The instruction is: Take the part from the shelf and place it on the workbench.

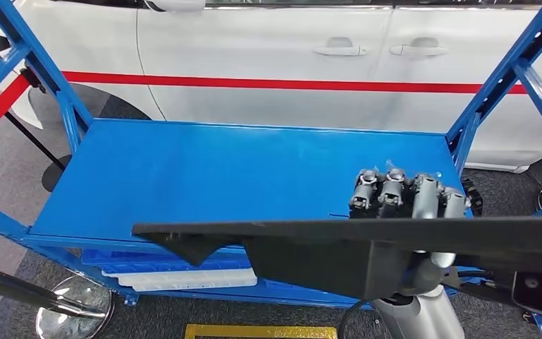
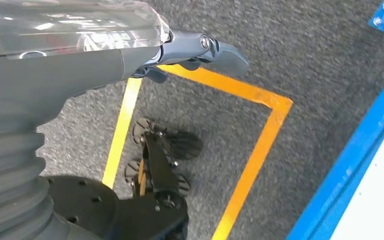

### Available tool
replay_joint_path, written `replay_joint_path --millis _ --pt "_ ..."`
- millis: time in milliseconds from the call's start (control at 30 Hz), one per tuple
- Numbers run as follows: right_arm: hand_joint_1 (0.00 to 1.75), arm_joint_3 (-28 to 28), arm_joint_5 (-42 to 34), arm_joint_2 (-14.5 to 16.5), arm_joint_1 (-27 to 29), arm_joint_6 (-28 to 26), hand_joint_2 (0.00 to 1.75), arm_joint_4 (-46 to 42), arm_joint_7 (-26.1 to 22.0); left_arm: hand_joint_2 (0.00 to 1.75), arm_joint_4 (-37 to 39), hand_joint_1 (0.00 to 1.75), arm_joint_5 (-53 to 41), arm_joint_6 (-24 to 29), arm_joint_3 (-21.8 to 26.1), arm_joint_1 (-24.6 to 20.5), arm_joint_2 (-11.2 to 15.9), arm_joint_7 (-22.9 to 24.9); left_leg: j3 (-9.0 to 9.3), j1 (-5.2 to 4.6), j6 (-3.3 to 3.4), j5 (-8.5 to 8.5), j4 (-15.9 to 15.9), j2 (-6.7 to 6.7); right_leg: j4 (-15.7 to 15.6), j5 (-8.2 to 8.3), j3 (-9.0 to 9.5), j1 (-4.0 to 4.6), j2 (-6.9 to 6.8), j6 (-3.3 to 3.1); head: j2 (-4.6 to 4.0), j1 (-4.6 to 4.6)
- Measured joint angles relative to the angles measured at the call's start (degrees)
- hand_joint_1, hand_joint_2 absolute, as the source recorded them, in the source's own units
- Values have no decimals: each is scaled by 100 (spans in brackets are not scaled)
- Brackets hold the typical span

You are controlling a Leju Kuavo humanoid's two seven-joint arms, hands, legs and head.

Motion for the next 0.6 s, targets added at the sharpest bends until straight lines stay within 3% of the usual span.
replay_joint_path --millis 67,100,167,233,267,300,367,433,533,600 --pt "175 16 -105 0 -12 92 175 83 16 175 -1 0 0 -2 -7 2 -2 7 0 27 65 68 -59 7 90 -100 -38 1 -3 58 0 0" --pt "175 35 -79 -1 -28 87 175 134 19 175 -1 0 0 -3 -7 -1 -4 18 -8 45 93 98 -88 13 278 -251 -115 1 -5 82 0 1" --pt "175 105 -49 -21 -102 -15 175 259 28 175 -1 0 0 -2 -7 -7 -8 60 -54 49 122 132 -90 24 994 -682 -410 -27 -10 126 0 1" --pt "175 201 -157 -93 -233 -177 175 394 54 175 -1 0 0 8 -5 -10 -8 125 -118 50 122 156 -60 30 1596 -905 -639 -65 -12 167 0 0" --pt "175 247 -240 -141 -311 -247 175 448 68 175 -1 0 0 13 -5 -11 -9 154 -149 54 115 167 -37 31 1601 -854 -611 -85 -14 186 0 0" --pt "175 290 -315 -189 -393 -296 175 493 81 175 -1 0 0 18 -5 -12 -11 177 -179 60 106 174 -8 30 1379 -710 -471 -107 -18 203 0 0" --pt "175 358 -397 -260 -539 -338 175 560 106 175 -2 0 0 22 -4 -19 -15 202 -241 63 68 184 66 21 597 -394 -40 -138 -26 217 0 1" --pt "175 406 -425 -307 -622 -345 175 612 119 175 -1 0 0 28 -2 -32 -14 213 -301 50 -4 212 118 8 141 -257 165 -128 -17 174 0 1" --pt "175 467 -448 -358 -669 -345 175 677 123 175 0 0 0 33 -1 -32 -11 222 -364 56 -126 273 123 0 119 -175 87 -104 -13 46 0 0" --pt "175 500 -451 -371 -712 -345 175 711 125 175 1 0 0 36 -1 -32 -11 226 -475 75 -180 52 341 5 98 -84 10 -119 -32 -50 0 -1"
